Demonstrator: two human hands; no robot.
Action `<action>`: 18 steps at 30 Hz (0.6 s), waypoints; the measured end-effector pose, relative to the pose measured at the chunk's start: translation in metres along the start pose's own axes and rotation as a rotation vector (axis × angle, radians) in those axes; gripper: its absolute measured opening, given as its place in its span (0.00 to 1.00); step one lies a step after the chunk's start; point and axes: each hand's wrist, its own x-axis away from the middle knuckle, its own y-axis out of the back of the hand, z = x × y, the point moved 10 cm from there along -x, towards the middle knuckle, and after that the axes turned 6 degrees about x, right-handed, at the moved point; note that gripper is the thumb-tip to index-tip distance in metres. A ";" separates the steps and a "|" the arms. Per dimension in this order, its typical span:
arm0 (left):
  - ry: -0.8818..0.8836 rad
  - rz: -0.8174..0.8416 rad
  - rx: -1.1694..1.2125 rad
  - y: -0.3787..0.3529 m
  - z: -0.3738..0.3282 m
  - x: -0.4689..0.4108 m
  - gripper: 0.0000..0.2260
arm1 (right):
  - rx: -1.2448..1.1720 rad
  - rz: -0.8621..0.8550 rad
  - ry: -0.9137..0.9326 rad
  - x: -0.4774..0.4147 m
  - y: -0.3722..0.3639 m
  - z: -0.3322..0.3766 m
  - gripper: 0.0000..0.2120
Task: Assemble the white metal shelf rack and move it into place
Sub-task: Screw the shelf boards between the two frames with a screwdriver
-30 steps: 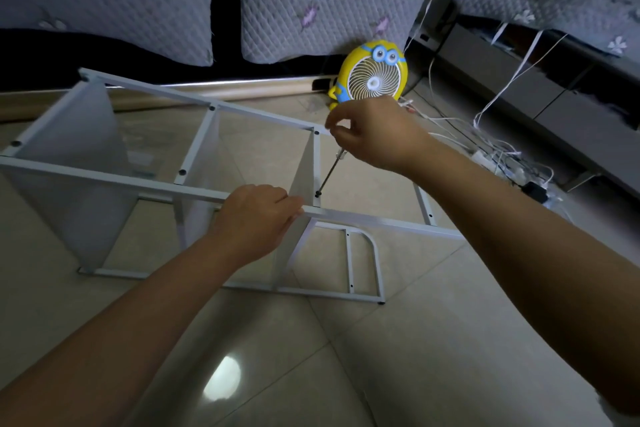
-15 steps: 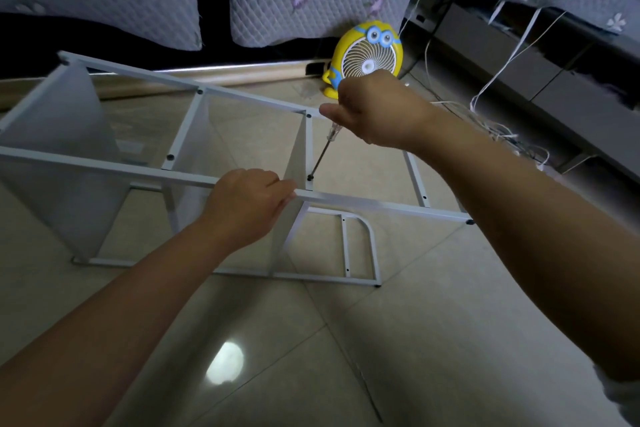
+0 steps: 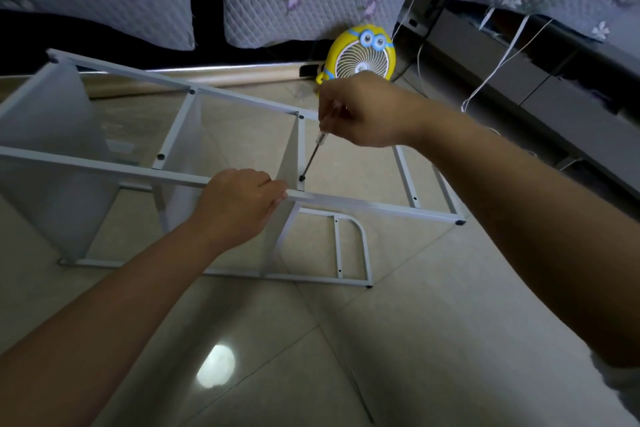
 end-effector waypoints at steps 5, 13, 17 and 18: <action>-0.004 0.009 -0.010 -0.002 -0.001 0.000 0.17 | 0.183 -0.043 -0.144 -0.002 -0.001 -0.012 0.20; -0.014 -0.034 0.013 0.000 0.001 0.001 0.19 | 0.205 -0.035 -0.262 -0.009 -0.005 -0.017 0.20; -0.007 -0.012 0.007 -0.001 0.001 0.001 0.15 | 0.012 0.009 -0.083 -0.006 -0.007 -0.009 0.12; -0.005 -0.010 0.005 -0.002 0.001 0.001 0.15 | 0.030 0.018 -0.030 -0.005 -0.008 -0.007 0.12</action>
